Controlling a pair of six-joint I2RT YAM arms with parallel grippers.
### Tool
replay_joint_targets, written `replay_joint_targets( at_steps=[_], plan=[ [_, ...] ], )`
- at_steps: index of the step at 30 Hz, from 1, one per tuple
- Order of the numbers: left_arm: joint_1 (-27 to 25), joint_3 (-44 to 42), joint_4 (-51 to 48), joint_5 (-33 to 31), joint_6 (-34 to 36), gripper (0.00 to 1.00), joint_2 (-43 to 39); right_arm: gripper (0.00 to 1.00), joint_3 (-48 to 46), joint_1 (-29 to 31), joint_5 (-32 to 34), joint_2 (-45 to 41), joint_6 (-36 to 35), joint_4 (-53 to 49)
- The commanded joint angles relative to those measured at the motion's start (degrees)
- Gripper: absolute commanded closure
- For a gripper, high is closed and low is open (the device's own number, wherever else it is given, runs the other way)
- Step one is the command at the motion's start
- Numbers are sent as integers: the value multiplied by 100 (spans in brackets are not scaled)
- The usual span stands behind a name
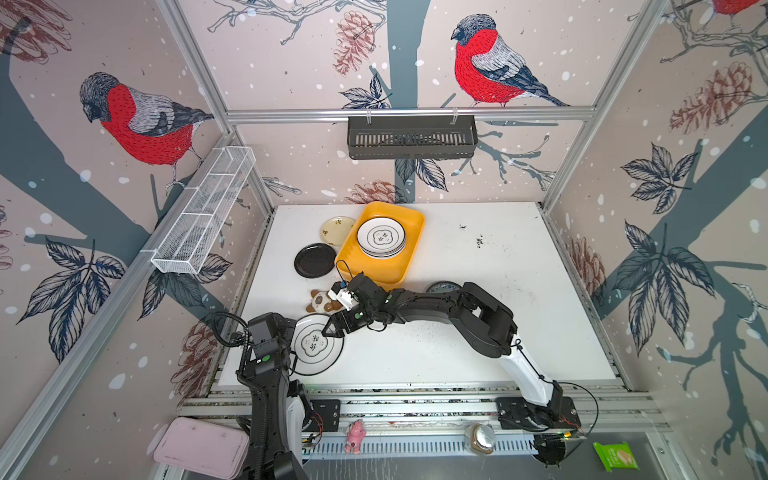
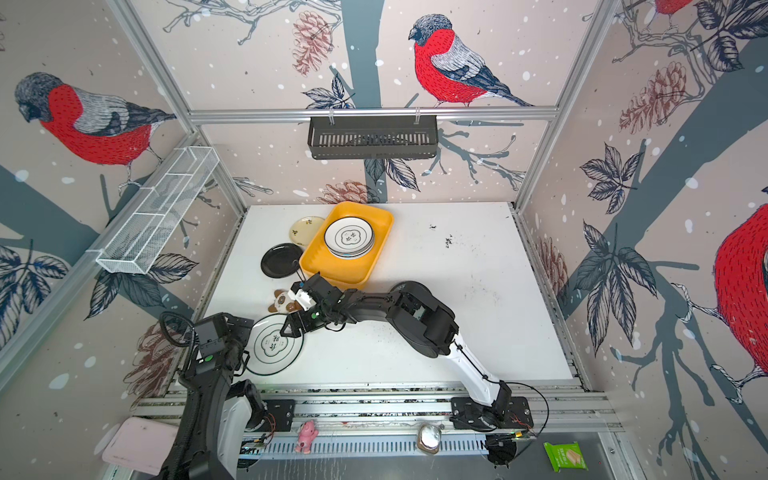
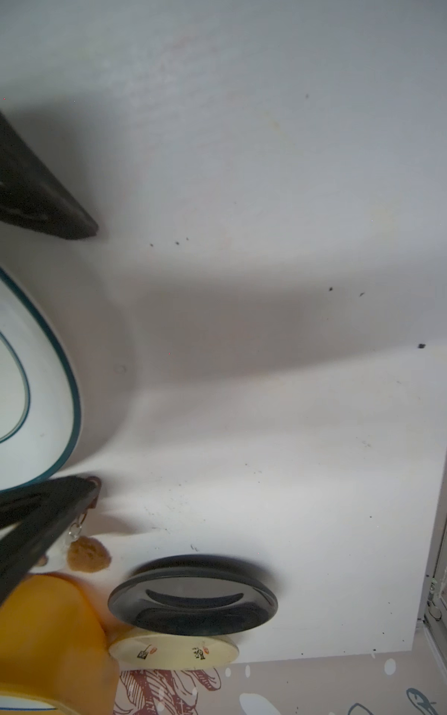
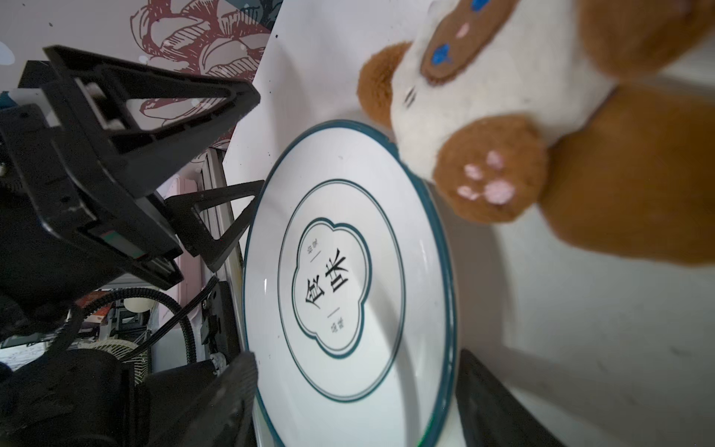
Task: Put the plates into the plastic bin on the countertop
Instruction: 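Grasp the white character plate rim with the right gripper, then lift the white plate upright with right while left moves toward it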
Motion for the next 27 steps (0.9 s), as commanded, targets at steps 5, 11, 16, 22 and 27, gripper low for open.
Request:
replay_joint_targets(
  at_steps=[5,11,16,22,27],
  plan=[
    [15,-22,-57,451,-106,4,-129,33,77,42,254,122,-139,-997],
    [14,27,-94,528,-107,4,-166,64,-68,22,225,32,-142,-955],
    [15,70,-222,455,-91,4,-301,86,-235,-9,302,-118,-70,-908],
    [20,448,-478,254,82,4,-518,97,-602,-102,322,-460,142,-667],
    [12,893,-563,220,263,4,-572,98,-1203,-273,383,-976,382,-385]
  ],
)
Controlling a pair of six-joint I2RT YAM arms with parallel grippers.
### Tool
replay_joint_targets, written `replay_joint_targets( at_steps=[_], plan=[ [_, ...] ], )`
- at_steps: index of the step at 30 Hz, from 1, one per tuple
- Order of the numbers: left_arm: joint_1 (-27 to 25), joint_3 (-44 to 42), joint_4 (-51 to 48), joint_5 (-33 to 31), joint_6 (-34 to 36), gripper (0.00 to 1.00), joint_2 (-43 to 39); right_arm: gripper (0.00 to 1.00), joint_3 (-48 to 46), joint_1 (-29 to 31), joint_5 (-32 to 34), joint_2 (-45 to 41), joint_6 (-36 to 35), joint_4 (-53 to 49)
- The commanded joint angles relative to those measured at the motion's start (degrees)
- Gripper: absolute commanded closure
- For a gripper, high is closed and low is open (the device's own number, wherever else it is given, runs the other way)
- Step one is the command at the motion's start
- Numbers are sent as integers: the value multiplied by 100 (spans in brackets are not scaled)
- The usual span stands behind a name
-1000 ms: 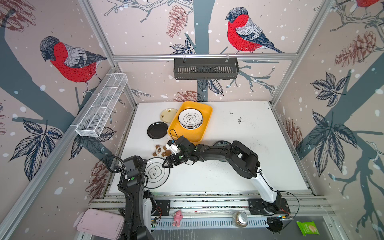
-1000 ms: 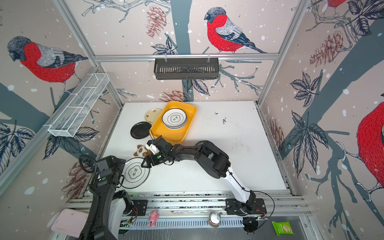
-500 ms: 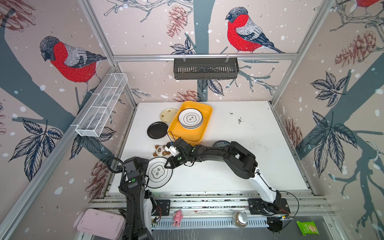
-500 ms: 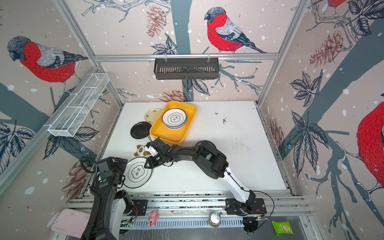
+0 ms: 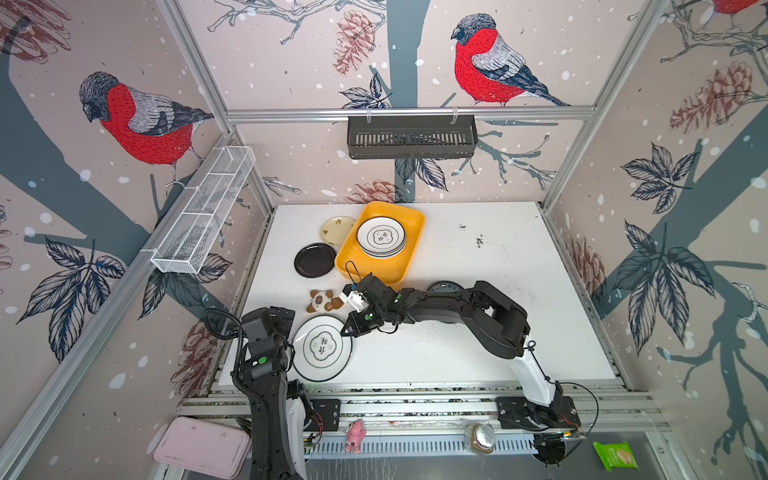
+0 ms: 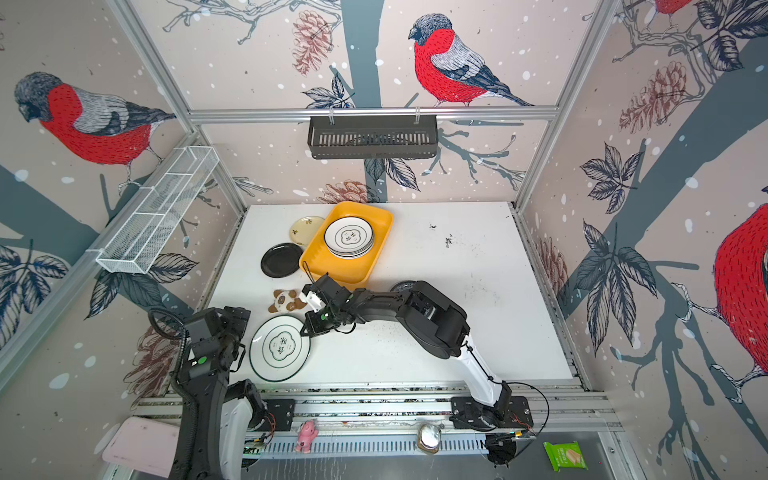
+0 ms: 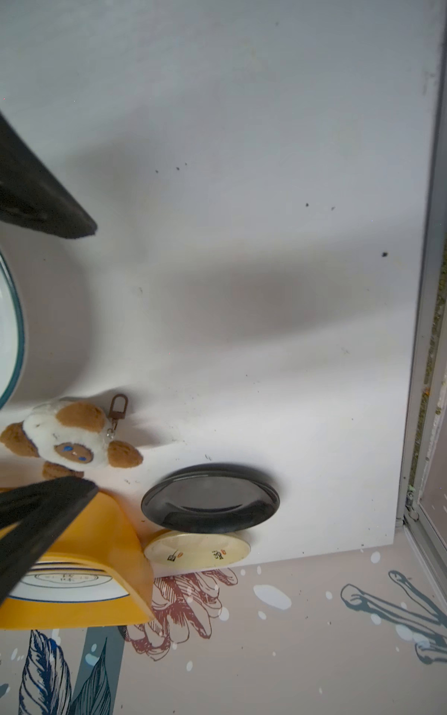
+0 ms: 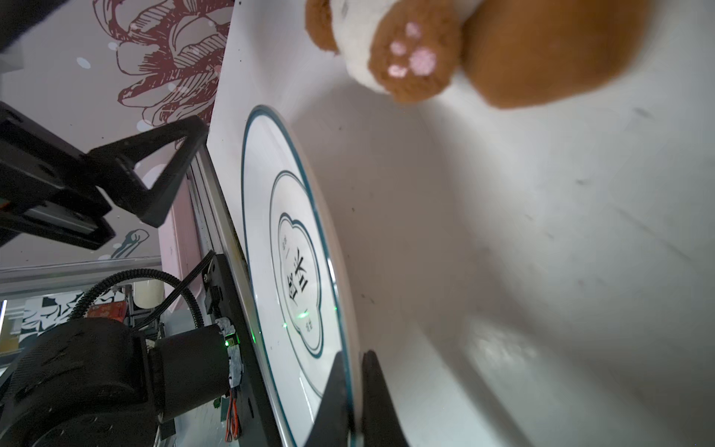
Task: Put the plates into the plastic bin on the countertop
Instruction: 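Lift the white plate upright with right while left moves toward it, then carry the plate to the left gripper, which grasps its rim above the bin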
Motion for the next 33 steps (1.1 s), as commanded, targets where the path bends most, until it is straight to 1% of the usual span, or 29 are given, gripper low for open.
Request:
replay_joint_targets(
  at_steps=[1,4,6,8,14,18,20,23,24,27,29,31,33],
  plan=[
    [0,267,-91,-123,254,4,-4,98,-373,-107,374,-336,107,-48],
    [-1,495,73,75,511,4,47,98,-889,-282,427,-809,310,305],
    [-5,604,314,401,763,4,105,98,-1254,-444,451,-1147,495,596],
    [1,733,464,645,874,4,167,98,-1501,-587,517,-1459,611,785],
    [0,983,1082,1551,1102,4,361,98,-1724,-882,928,-2173,525,540],
    [-130,1187,1578,2472,1332,4,742,98,-1779,-1132,998,-2650,377,399],
    [-386,1361,1845,2903,1484,4,1002,98,-1765,-1244,1025,-2884,298,384],
    [-1064,1762,2012,3081,1803,4,1367,98,-1702,-1447,1078,-3136,229,376],
    [-1260,1866,2166,3255,1873,4,1484,98,-1687,-1539,1070,-3193,244,397],
    [-1619,1974,2967,4137,1920,4,1857,98,-1649,-1875,947,-3277,348,479],
    [-1862,2124,3160,4429,2031,4,2151,98,-1680,-2107,781,-3316,436,635],
    [-2074,2367,2949,4410,2337,4,2443,98,-1678,-2325,677,-3347,483,723],
    [-2272,2614,2636,4252,2690,4,2760,98,-1656,-2522,683,-3399,459,719]
  ],
)
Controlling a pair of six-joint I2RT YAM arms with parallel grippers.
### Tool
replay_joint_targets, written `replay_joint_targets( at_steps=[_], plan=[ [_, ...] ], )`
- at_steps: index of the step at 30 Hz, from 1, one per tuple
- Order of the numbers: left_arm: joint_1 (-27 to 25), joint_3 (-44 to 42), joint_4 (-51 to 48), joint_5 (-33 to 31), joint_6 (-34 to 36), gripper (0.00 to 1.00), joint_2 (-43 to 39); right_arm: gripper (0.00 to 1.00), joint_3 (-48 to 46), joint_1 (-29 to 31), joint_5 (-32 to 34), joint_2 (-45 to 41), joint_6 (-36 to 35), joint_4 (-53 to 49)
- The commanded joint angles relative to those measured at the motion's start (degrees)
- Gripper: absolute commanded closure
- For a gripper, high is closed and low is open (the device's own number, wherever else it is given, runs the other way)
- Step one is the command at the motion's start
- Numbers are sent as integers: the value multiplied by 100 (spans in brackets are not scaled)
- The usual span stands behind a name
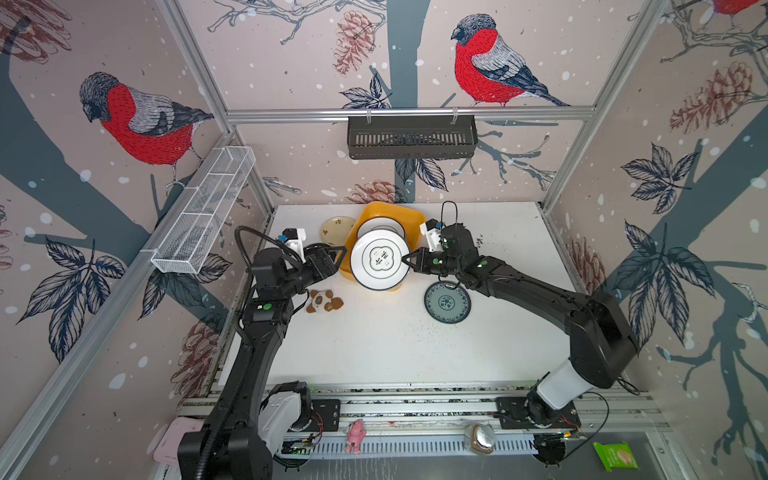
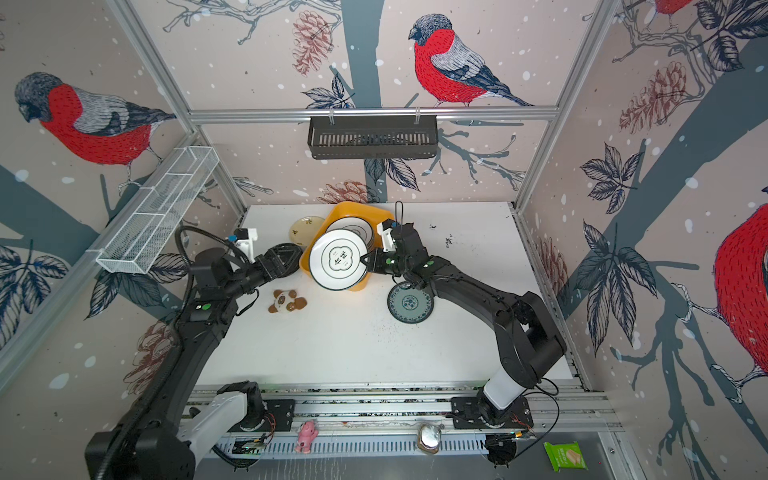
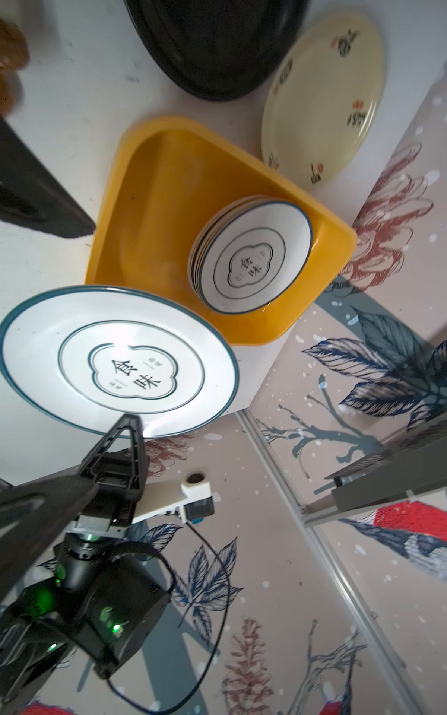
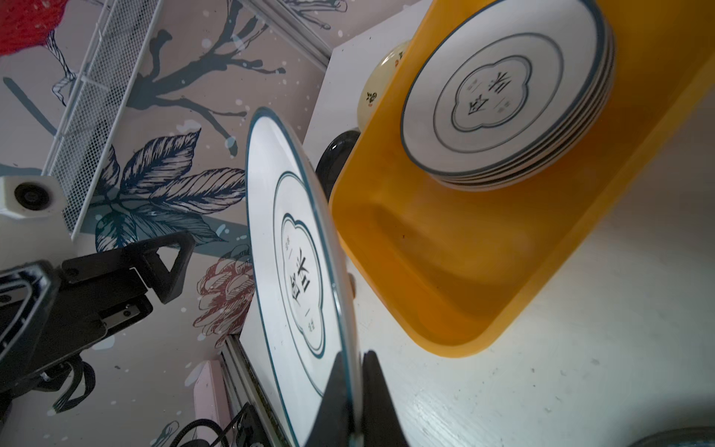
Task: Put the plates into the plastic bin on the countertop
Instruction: 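Carry the plate to the left gripper, which grasps its rim above the bin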
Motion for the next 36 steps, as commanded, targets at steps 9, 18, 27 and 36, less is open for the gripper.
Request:
replay_joint_targets(
  at_steps=[9,18,27,36],
  plan=[
    [-865,995,301,258,930,8,1550,98,-291,-811,-632,-563,281,798],
    [-1303,1658,986,710,550,29,2582,98,-606,-1069,-844,-797,397,1170],
    [-1413,1762,1457,774,65,67,3013,98,-630,-1105,-890,-672,622,1505],
    [-1424,1812,1590,698,-252,89,3126,92,-657,-1114,-888,-512,721,1719]
  ],
)
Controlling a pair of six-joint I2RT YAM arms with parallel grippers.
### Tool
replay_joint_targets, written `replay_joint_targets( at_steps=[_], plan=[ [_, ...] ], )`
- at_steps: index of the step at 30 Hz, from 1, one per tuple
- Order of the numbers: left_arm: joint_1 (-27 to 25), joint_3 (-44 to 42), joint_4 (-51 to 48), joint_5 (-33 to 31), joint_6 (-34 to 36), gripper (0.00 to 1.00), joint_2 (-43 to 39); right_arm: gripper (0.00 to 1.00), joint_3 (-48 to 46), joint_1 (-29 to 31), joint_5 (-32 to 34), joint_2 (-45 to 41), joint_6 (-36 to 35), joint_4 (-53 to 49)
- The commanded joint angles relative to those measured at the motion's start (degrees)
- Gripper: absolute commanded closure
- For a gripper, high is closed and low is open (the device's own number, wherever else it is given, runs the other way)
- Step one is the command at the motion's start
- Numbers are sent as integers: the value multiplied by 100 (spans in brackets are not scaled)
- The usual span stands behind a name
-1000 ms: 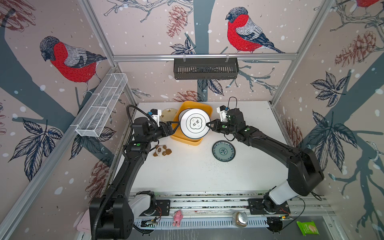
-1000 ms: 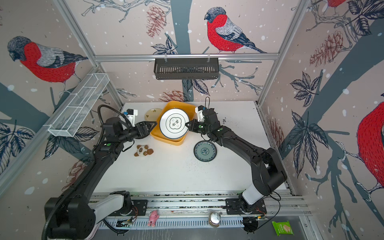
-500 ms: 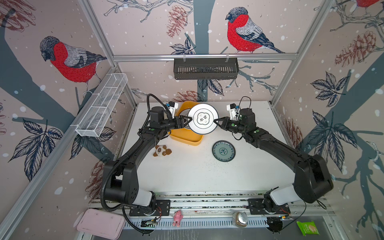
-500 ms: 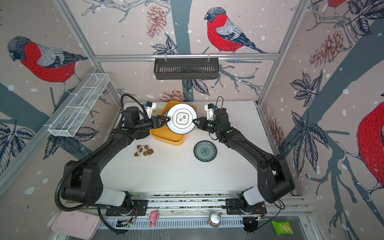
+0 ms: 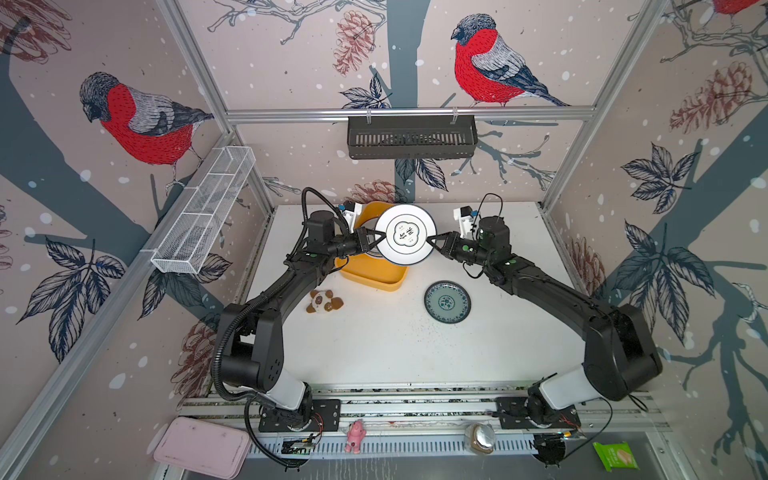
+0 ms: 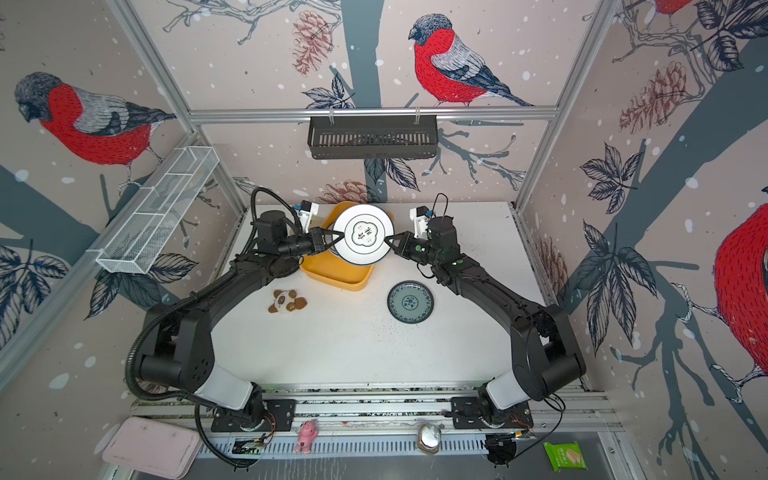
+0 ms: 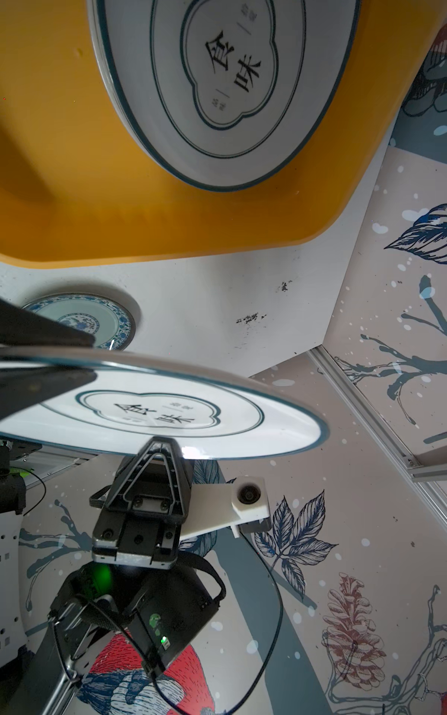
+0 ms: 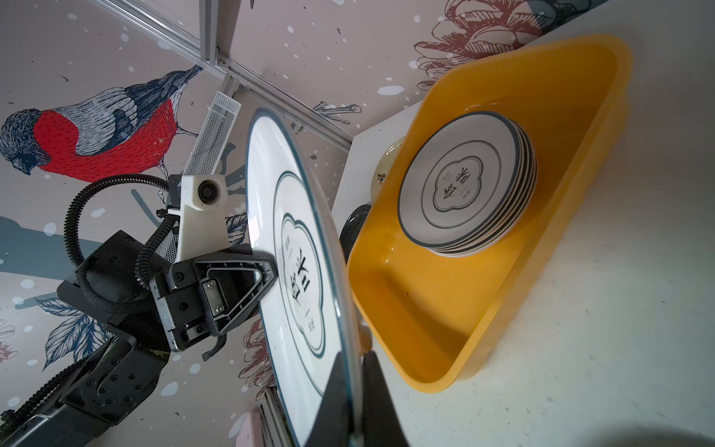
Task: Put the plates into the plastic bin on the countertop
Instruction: 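Carry the plate to the left gripper, which grasps its rim above the bin, then lower the white plate into the yellow bin with left while right withdraws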
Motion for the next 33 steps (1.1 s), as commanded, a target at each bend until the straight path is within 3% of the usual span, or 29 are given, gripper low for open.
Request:
replay_joint_targets(
  at_steps=[1,5,11,23,33],
  plan=[
    [-8,66,334,-56,-129,89,11,87,10,6,-78,50,131,523],
    [-10,71,396,-106,-325,92,24,49,-23,6,61,36,89,524],
    [-1,154,340,-260,-540,92,148,19,-201,1,607,-345,-175,290],
    [473,216,452,-962,-1280,95,803,0,-1022,8,1938,-2073,-747,-604],
    [616,1023,47,-1471,-1206,94,1782,0,-1697,17,2587,-3131,-599,-872]
  ],
)
